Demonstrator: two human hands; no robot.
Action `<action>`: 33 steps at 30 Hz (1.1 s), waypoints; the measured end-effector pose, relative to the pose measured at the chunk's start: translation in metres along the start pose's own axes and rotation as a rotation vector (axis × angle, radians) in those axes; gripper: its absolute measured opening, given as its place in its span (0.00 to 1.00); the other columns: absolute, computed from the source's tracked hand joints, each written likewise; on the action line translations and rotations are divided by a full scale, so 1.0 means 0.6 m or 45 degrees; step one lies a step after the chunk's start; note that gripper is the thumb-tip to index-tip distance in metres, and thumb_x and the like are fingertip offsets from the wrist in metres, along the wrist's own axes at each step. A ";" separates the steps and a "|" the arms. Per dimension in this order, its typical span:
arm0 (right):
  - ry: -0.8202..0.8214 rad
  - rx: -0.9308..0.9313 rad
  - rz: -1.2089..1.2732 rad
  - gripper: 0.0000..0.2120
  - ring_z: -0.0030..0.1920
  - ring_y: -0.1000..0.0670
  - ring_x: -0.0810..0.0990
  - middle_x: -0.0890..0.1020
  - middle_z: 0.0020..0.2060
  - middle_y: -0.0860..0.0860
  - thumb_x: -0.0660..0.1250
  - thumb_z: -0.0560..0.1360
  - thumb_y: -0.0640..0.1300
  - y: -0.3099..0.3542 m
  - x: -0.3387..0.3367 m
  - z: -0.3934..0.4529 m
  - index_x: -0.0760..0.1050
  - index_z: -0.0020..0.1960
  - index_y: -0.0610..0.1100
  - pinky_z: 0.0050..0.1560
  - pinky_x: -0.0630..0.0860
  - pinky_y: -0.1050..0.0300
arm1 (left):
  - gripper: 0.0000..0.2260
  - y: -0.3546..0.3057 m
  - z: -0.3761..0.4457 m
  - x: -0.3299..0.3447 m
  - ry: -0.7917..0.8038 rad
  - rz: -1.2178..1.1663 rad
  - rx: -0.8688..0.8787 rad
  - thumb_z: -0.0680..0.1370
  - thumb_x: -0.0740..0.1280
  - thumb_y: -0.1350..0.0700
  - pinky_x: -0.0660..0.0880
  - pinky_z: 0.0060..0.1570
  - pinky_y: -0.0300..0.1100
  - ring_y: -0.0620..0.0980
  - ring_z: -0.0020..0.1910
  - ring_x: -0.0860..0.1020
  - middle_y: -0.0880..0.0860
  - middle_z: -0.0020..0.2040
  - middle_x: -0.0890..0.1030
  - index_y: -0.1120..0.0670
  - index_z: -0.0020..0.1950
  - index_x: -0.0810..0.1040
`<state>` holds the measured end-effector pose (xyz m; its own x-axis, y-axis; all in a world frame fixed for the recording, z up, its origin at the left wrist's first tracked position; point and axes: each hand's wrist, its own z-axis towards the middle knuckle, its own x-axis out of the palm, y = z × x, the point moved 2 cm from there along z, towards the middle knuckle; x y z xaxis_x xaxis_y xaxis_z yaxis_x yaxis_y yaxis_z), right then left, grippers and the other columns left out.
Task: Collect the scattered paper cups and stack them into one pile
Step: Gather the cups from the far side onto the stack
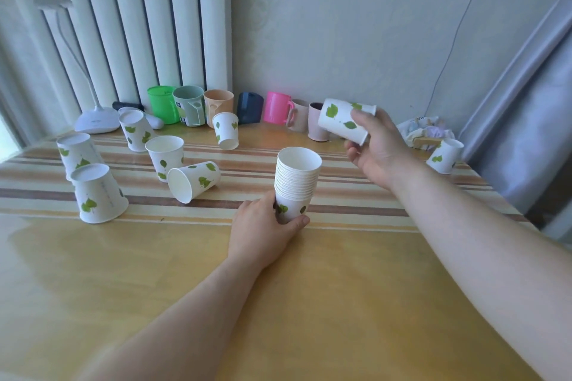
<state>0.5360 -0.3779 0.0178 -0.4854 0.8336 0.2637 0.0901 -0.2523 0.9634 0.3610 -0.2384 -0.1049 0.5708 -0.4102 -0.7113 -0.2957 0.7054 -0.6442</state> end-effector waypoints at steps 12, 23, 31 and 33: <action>0.326 -0.350 -1.052 0.46 0.75 0.48 0.74 0.72 0.77 0.49 0.76 0.63 0.51 0.026 0.035 -0.078 0.68 0.80 0.60 0.70 0.75 0.54 | 0.23 -0.004 0.002 0.001 0.176 0.025 -0.033 0.70 0.74 0.28 0.77 0.52 0.49 0.50 0.56 0.78 0.37 0.49 0.82 0.41 0.56 0.80; 0.284 -0.367 -1.476 0.44 0.75 0.52 0.66 0.67 0.69 0.52 0.78 0.74 0.62 0.039 -0.079 -0.063 0.61 0.84 0.59 0.72 0.64 0.59 | 0.20 -0.127 0.088 0.069 0.515 -0.051 0.107 0.69 0.82 0.39 0.76 0.45 0.42 0.41 0.49 0.80 0.38 0.49 0.83 0.40 0.56 0.80; -0.356 -0.117 -1.554 0.31 0.68 0.45 0.76 0.73 0.73 0.46 0.74 0.72 0.55 0.032 -0.328 0.073 0.75 0.75 0.57 0.69 0.74 0.51 | 0.18 -0.154 0.135 0.145 0.422 -0.139 0.102 0.68 0.81 0.36 0.76 0.44 0.41 0.38 0.47 0.80 0.38 0.45 0.84 0.41 0.50 0.80; -0.424 0.008 -1.722 0.31 0.73 0.39 0.72 0.69 0.75 0.45 0.74 0.73 0.47 0.002 -0.384 0.133 0.76 0.76 0.55 0.74 0.70 0.51 | 0.18 -0.145 0.154 0.172 0.433 -0.122 0.109 0.67 0.79 0.34 0.79 0.47 0.43 0.36 0.46 0.80 0.38 0.44 0.84 0.39 0.50 0.80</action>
<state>0.7171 -0.5311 -0.0382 0.0293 0.5029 -0.8639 -0.2734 0.8353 0.4770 0.5166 -0.2886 -0.0962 0.3008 -0.6355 -0.7111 -0.1798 0.6945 -0.6967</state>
